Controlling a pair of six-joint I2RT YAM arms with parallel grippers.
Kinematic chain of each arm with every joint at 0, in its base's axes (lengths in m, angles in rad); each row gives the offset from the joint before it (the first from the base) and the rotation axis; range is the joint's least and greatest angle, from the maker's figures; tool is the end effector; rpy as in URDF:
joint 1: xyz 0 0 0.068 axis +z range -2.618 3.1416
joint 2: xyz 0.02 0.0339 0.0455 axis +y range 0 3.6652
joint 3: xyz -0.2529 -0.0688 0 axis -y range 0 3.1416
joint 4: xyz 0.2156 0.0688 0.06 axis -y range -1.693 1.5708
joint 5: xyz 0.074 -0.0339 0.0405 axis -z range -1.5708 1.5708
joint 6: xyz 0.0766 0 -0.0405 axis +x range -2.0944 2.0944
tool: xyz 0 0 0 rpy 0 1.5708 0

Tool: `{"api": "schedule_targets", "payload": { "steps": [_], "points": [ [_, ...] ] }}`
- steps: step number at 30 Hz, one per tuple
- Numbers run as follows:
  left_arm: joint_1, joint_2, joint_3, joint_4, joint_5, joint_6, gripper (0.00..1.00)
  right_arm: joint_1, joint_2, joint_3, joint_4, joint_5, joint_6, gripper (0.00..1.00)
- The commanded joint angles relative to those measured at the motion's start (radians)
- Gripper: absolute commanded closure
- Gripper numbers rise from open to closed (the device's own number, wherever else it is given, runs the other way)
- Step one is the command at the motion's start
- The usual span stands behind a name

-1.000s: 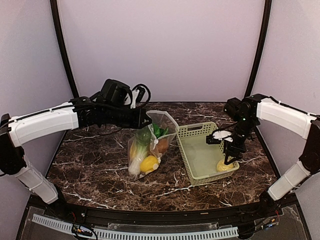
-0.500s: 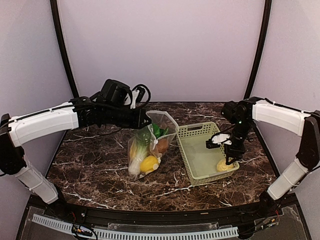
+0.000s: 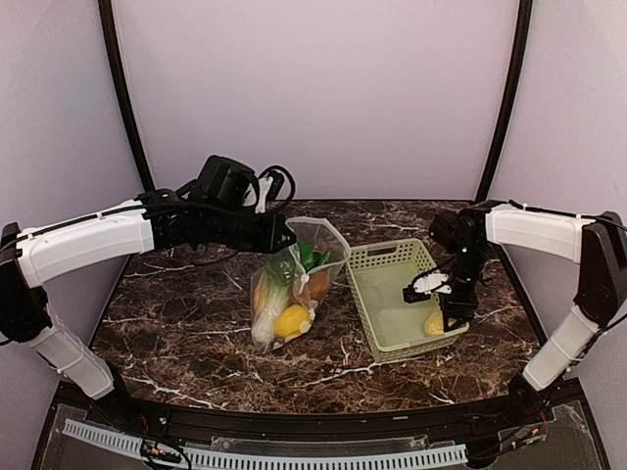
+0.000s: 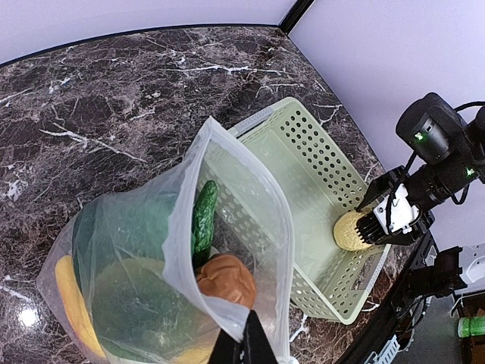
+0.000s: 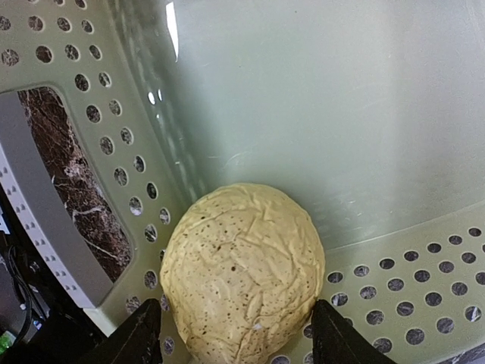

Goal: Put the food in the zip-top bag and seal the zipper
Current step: Pick up the fake fruit from the bin.

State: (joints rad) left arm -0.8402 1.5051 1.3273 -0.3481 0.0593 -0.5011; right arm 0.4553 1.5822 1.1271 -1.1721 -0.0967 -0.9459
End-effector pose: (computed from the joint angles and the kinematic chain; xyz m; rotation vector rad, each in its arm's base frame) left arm 0.2344 -0.2684 0.3112 0.4115 2.1792 -0.8451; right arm 0.2073 0.1097 0.1755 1.9991 -2.3771 -0.1671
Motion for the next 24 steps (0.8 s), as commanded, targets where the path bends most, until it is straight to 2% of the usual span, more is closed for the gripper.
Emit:
{"api": "schedule_targets", "payload": {
  "steps": [1,8,20,24],
  "points": [
    [0.005,-0.012,0.03,-0.021,-0.009,0.004,0.99,-0.003,0.025,-0.009,0.017,0.01,-0.001,0.36],
    [0.004,-0.018,0.027,-0.025,-0.012,0.003,0.99,-0.003,0.033,0.04,0.006,-0.012,0.008,0.56],
    [0.004,0.005,0.04,0.014,0.068,0.002,0.99,-0.003,0.083,0.388,-0.141,-0.233,0.062,0.59],
    [0.005,0.009,0.056,0.016,0.098,0.01,0.99,-0.003,0.166,0.594,-0.211,-0.421,0.122,0.59]
  ]
}}
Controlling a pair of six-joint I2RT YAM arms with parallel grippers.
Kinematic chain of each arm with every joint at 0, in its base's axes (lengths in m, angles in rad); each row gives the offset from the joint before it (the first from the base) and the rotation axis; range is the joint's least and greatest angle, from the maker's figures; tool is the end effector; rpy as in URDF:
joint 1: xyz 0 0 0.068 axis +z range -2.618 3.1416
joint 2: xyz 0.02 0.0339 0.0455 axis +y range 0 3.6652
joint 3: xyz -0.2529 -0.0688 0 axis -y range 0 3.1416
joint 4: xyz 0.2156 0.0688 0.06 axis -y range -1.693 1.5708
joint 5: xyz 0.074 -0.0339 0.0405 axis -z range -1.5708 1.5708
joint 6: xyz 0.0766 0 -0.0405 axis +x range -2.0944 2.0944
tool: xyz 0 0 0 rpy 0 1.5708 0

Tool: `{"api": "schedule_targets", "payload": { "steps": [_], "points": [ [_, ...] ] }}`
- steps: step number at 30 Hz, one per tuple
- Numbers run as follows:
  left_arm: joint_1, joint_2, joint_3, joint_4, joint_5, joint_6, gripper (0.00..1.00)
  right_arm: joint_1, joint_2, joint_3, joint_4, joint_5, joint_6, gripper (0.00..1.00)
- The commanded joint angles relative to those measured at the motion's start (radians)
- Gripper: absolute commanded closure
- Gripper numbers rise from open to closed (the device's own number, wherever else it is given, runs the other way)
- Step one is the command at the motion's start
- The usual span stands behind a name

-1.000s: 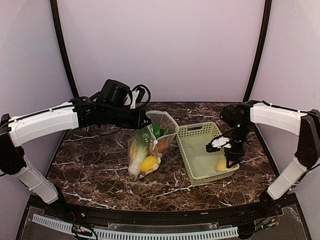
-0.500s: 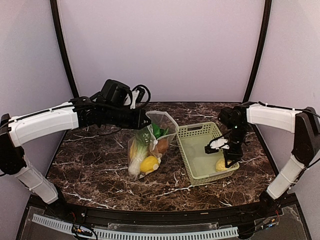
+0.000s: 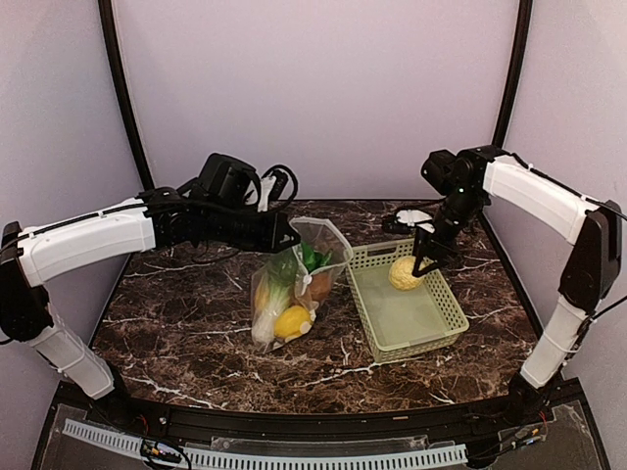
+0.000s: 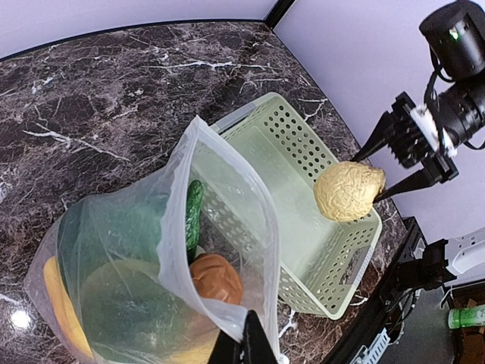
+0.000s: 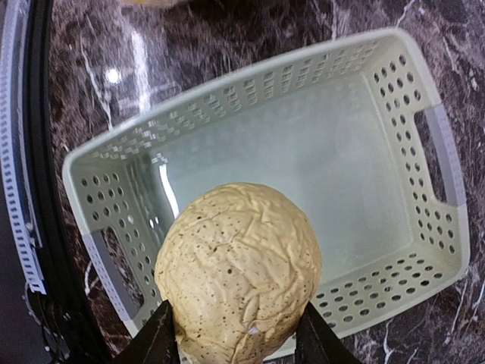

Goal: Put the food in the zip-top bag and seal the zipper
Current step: Place the fake fruit in the zipper food storage bag.

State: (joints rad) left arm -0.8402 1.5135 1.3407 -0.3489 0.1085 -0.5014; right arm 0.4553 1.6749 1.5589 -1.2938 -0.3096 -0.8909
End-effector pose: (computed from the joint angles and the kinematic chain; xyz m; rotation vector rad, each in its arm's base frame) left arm 0.2330 -0.2725 0.3132 0.4441 2.1817 -0.8950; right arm 0.2510 0.1489 0.2546 -1.8321 2.2394 0.3904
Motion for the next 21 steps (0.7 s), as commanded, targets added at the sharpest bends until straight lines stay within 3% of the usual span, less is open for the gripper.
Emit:
{"api": "schedule_targets", "payload": {
  "steps": [1,5,21],
  "points": [
    [0.005,0.004,0.044,0.017,0.061,0.015,0.99,-0.003,0.103,0.237,-0.106,-0.263,0.092,0.59],
    [0.004,0.015,0.072,-0.017,0.081,0.04,0.99,0.027,0.208,0.459,-0.145,-0.389,0.152,0.57],
    [-0.014,0.011,0.074,0.001,0.152,0.045,0.99,0.253,0.342,0.555,-0.02,-0.325,0.199,0.57]
  ]
}}
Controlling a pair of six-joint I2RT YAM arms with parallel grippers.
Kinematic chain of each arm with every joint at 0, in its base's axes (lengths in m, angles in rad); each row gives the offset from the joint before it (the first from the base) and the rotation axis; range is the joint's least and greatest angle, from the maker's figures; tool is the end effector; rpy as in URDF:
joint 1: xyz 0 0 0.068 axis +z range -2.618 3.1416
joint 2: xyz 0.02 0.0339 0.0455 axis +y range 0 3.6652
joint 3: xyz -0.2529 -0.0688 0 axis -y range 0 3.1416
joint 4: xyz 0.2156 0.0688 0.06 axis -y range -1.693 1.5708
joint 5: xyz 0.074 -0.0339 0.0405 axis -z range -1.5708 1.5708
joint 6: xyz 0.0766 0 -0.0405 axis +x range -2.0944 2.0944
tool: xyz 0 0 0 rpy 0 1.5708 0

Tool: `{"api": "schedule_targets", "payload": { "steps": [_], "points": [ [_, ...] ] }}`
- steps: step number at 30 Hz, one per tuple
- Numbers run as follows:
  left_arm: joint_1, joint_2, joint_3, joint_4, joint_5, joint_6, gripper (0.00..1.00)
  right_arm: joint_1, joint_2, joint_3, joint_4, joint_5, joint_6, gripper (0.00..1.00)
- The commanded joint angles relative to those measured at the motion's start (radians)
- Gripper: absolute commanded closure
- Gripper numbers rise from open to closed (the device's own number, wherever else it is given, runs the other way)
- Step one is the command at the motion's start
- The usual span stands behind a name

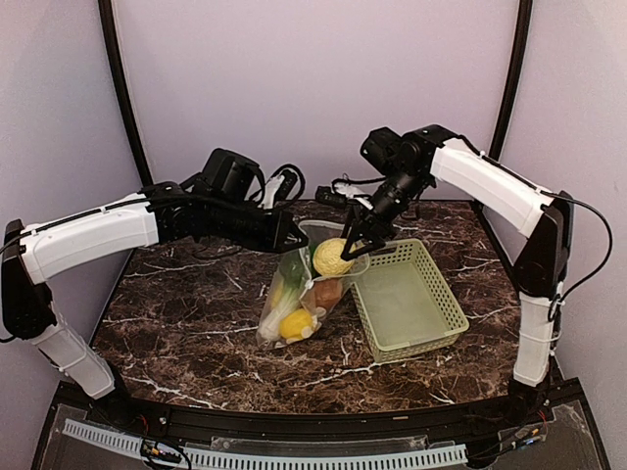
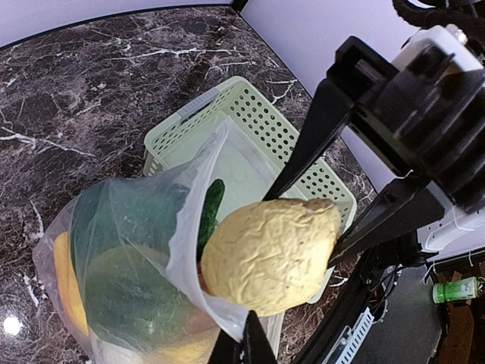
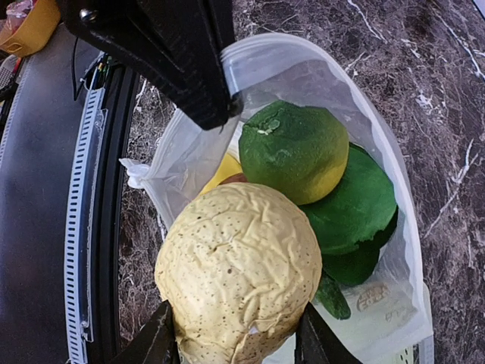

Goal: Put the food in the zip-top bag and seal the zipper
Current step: Place the fake fruit in the zipper food storage bag.

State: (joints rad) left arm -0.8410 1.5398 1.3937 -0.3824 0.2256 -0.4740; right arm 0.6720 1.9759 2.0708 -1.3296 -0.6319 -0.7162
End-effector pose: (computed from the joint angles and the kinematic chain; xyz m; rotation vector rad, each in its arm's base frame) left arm 0.2290 -0.2817 0.3193 0.5549 2.1872 -0.9919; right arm 0.2641 0.2679 0.2979 -1.8211 1.9567 0.8622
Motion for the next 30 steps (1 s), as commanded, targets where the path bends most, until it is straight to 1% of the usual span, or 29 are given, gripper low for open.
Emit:
{"api": "schedule_targets", "payload": {
  "steps": [1,5,9,10,13,15,16,18,20,22,26,30],
  "points": [
    [-0.016,-0.014,0.022,0.041,0.037,0.022,0.99,0.049,0.053,0.044,0.02,-0.006,0.026,0.57],
    [-0.028,-0.006,0.028,0.053,0.018,0.02,0.99,0.09,0.096,0.021,0.072,-0.056,0.063,0.57],
    [-0.032,-0.019,-0.014,0.135,0.02,-0.019,0.99,0.093,0.135,-0.04,0.186,-0.086,0.187,0.58],
    [-0.032,-0.024,-0.023,0.145,0.02,-0.024,0.99,0.093,0.148,-0.05,0.205,-0.096,0.229,0.58],
    [-0.032,-0.022,-0.027,0.171,0.029,-0.034,0.99,0.093,0.174,-0.067,0.239,-0.163,0.285,0.58],
    [-0.032,-0.017,-0.022,0.176,0.033,-0.036,0.99,0.093,0.179,-0.076,0.274,-0.182,0.333,0.57],
    [-0.033,-0.014,-0.021,0.176,0.032,-0.035,0.99,0.091,0.173,-0.09,0.302,-0.171,0.361,0.55],
    [-0.032,-0.014,-0.022,0.175,0.025,-0.035,0.99,0.087,0.154,-0.102,0.339,-0.149,0.382,0.48],
    [-0.032,-0.019,-0.021,0.164,0.015,-0.029,0.99,0.076,0.132,-0.101,0.342,-0.136,0.384,0.41],
    [-0.033,-0.027,-0.022,0.134,0.005,-0.017,0.99,0.057,0.098,-0.108,0.332,-0.137,0.372,0.37],
    [-0.031,-0.052,-0.034,0.087,-0.016,0.023,0.99,0.008,0.016,-0.129,0.303,-0.141,0.353,0.32],
    [-0.032,-0.07,-0.057,0.069,-0.026,0.053,0.99,-0.028,-0.052,-0.153,0.285,-0.116,0.321,0.31]
  ]
}}
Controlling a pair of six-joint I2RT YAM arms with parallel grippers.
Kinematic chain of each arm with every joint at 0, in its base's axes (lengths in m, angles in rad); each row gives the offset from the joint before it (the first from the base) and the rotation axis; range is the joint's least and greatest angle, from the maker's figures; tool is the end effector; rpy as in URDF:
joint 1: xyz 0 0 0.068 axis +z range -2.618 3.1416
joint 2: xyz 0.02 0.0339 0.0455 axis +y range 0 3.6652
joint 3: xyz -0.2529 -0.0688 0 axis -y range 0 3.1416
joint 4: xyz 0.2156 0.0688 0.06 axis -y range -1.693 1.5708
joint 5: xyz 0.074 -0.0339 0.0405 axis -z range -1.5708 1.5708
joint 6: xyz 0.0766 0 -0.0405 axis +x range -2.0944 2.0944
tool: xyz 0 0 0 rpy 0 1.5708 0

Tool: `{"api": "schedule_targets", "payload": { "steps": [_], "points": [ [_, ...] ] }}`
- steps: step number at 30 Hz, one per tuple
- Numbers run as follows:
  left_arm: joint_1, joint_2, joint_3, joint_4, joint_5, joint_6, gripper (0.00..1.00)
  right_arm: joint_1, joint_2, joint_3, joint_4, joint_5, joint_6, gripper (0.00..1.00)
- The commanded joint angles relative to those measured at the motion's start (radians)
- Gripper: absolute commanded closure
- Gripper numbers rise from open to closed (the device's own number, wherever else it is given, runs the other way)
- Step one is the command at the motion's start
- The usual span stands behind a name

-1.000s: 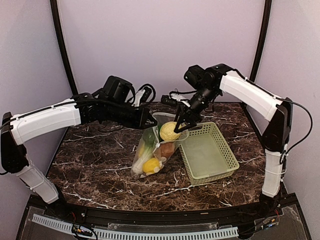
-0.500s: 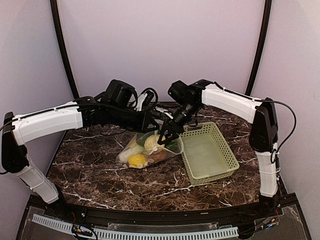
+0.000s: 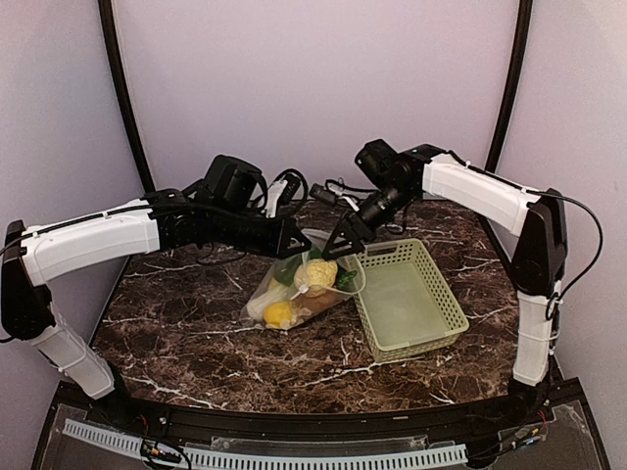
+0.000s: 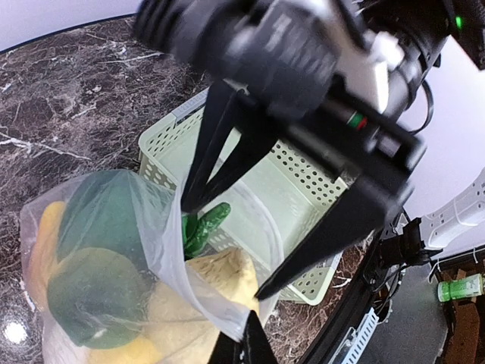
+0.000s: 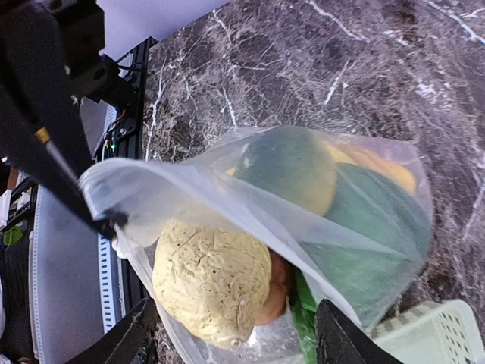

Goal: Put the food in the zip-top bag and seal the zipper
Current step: Place the fake fruit in the zipper food storage bag, then pass from the left arm to the right

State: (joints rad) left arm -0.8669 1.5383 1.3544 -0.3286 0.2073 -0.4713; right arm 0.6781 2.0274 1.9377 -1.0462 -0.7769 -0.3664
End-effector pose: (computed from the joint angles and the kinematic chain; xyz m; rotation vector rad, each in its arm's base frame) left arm 0.2239 -0.2881 0.3128 0.5729 2.1662 -0.9937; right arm 0.2823 0.2964 0.2643 -1.5071 2.1453 1.1452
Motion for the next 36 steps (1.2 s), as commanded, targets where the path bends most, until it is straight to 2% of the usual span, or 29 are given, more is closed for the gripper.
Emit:
{"api": "schedule_targets", "payload": {
  "steps": [1,7,10,16,21,25,27,30,31,32,33,35,36],
  "points": [
    [-0.006,-0.069,-0.02,0.015,-0.006,0.054,0.99,-0.038,-0.119,-0.027,0.002,0.05,-0.038,0.31],
    [-0.005,-0.059,-0.009,0.01,0.022,0.066,0.99,-0.058,-0.173,-0.108,0.066,0.286,-0.082,0.3],
    [-0.006,-0.057,-0.002,0.005,0.024,0.068,0.99,-0.058,-0.174,-0.145,0.096,0.354,-0.086,0.3],
    [-0.005,-0.059,-0.001,0.003,0.019,0.068,0.99,-0.057,-0.159,-0.179,0.095,0.33,-0.071,0.31],
    [-0.005,-0.059,-0.005,0.007,0.017,0.069,0.99,-0.056,-0.15,-0.213,0.105,0.319,-0.034,0.4],
    [-0.006,-0.058,-0.009,0.008,0.011,0.069,0.99,-0.055,-0.131,-0.244,0.104,0.29,0.004,0.43],
    [-0.006,-0.059,-0.012,0.011,0.012,0.069,0.99,-0.057,-0.123,-0.258,0.101,0.284,0.021,0.5],
    [-0.006,-0.06,-0.02,0.017,0.006,0.071,0.99,-0.067,-0.104,-0.255,0.088,0.222,0.048,0.8],
    [-0.006,-0.059,-0.025,0.018,0.002,0.073,0.95,-0.072,-0.098,-0.251,0.082,0.182,0.06,0.89],
    [-0.006,-0.058,-0.028,0.016,-0.014,0.077,0.9,-0.08,-0.093,-0.246,0.079,0.137,0.075,0.97],
    [-0.007,-0.058,-0.032,0.01,-0.03,0.079,0.75,-0.09,-0.087,-0.24,0.072,0.09,0.094,1.0],
    [-0.031,-0.071,-0.036,-0.012,-0.099,0.105,0.61,-0.112,-0.079,-0.232,0.063,0.0,0.116,1.0],
    [-0.047,-0.082,-0.046,-0.017,-0.162,0.154,0.58,-0.124,-0.076,-0.232,0.061,-0.043,0.124,1.0]
  ]
}}
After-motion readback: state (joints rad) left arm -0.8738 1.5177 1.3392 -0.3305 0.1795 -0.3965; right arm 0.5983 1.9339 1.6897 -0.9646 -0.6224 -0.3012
